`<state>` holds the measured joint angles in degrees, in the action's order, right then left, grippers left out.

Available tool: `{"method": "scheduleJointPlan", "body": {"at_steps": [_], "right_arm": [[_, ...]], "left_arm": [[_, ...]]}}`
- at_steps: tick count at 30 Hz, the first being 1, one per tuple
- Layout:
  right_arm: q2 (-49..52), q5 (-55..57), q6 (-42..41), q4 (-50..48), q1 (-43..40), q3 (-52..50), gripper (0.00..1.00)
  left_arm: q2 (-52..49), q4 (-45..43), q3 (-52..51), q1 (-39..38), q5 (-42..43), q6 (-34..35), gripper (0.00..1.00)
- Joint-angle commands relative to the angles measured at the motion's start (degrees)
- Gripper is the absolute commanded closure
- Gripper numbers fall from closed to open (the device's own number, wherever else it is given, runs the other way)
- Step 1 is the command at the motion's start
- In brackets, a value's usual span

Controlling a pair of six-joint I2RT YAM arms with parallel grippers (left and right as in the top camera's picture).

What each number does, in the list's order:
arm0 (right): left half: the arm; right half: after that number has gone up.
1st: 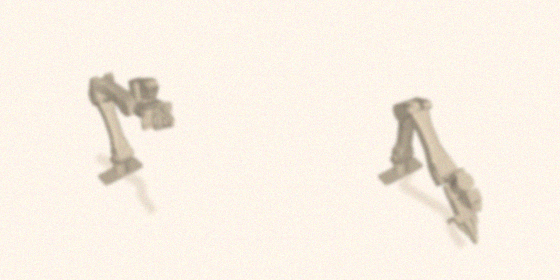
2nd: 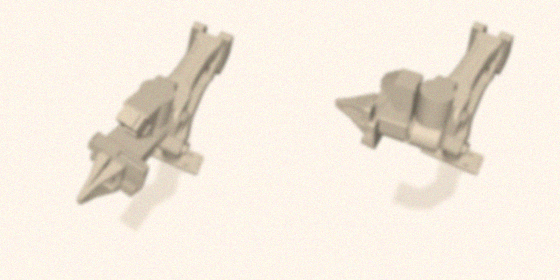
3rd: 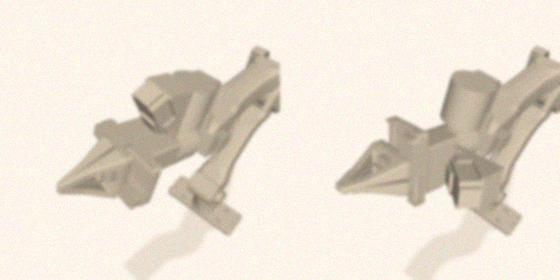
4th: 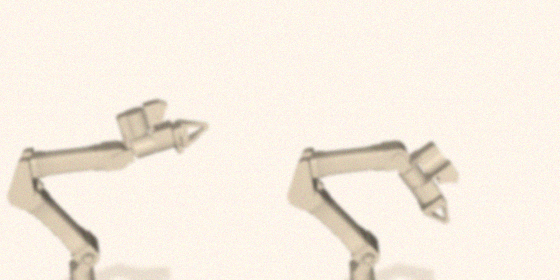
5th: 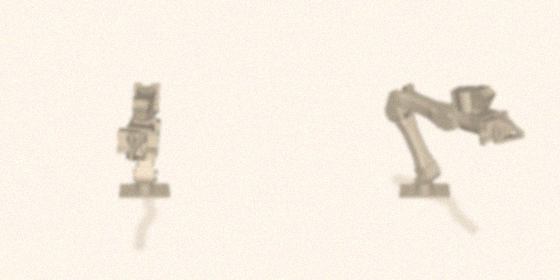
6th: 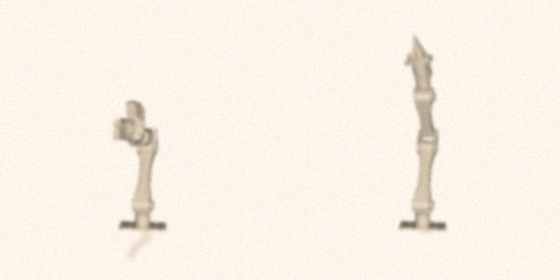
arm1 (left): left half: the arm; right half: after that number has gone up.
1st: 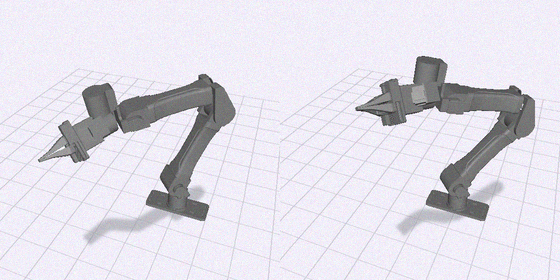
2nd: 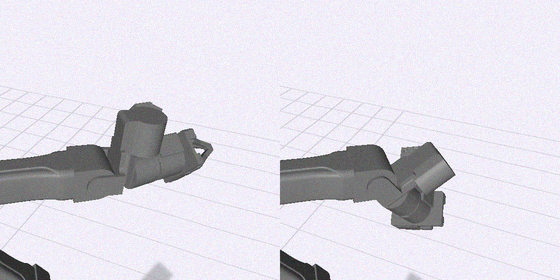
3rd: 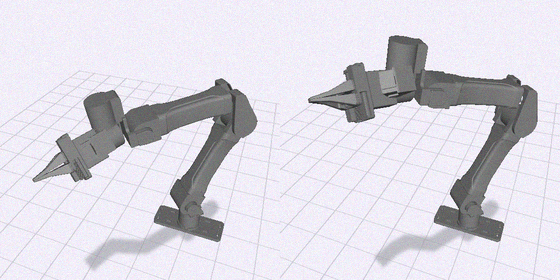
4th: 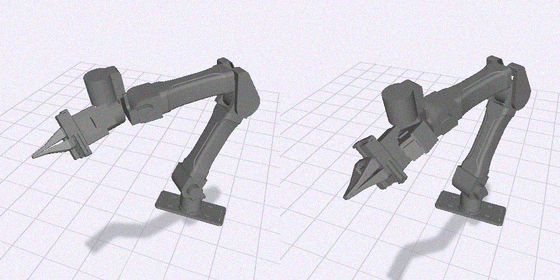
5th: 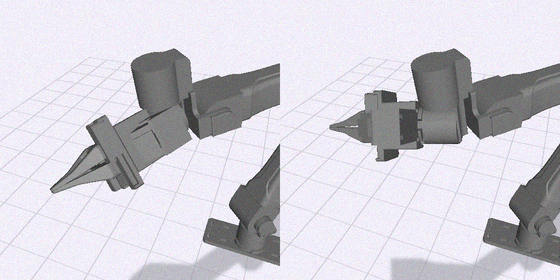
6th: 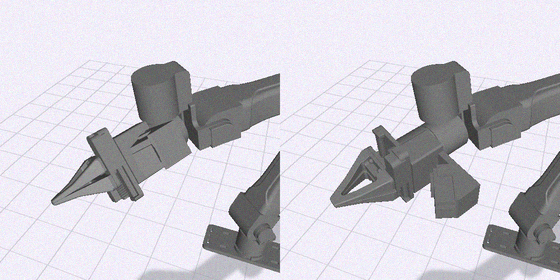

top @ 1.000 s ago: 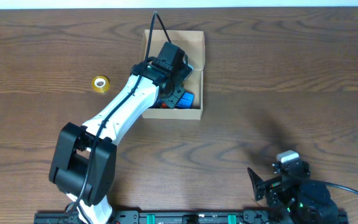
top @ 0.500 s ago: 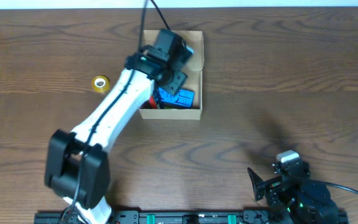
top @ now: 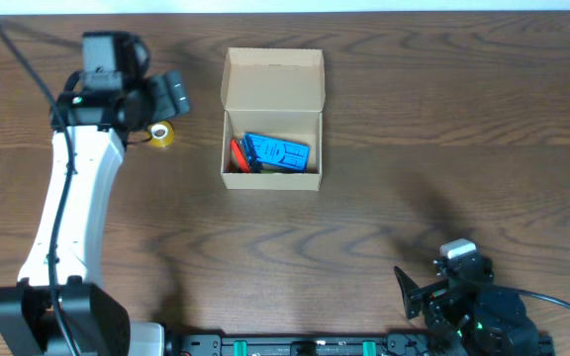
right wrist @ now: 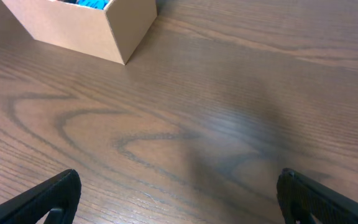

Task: Pack container
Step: 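Move left gripper to the yellow tape roll and grasp it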

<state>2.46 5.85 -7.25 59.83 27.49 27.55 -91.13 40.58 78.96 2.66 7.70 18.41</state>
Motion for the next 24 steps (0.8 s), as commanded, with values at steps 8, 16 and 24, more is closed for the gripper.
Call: {"method": "scheduleJointPlan", "body": {"at_steps": [8, 16, 24], "right_arm": [[-0.31, 0.17, -0.87, 0.09, -0.31, -0.09, 0.01], [-0.31, 0.17, -0.87, 0.09, -0.31, -0.09, 0.01], [-0.31, 0.17, -0.87, 0.09, -0.31, -0.09, 0.01]], "left_arm": [[-6.78, -1.90, -5.81, 4.46, -6.56, 25.22, 0.04], [-14.91, -3.30, -5.75, 4.46, -7.65, 38.07, 0.00], [-21.22, -3.26, -1.68, 4.46, -7.48, 40.37, 0.00]]}}
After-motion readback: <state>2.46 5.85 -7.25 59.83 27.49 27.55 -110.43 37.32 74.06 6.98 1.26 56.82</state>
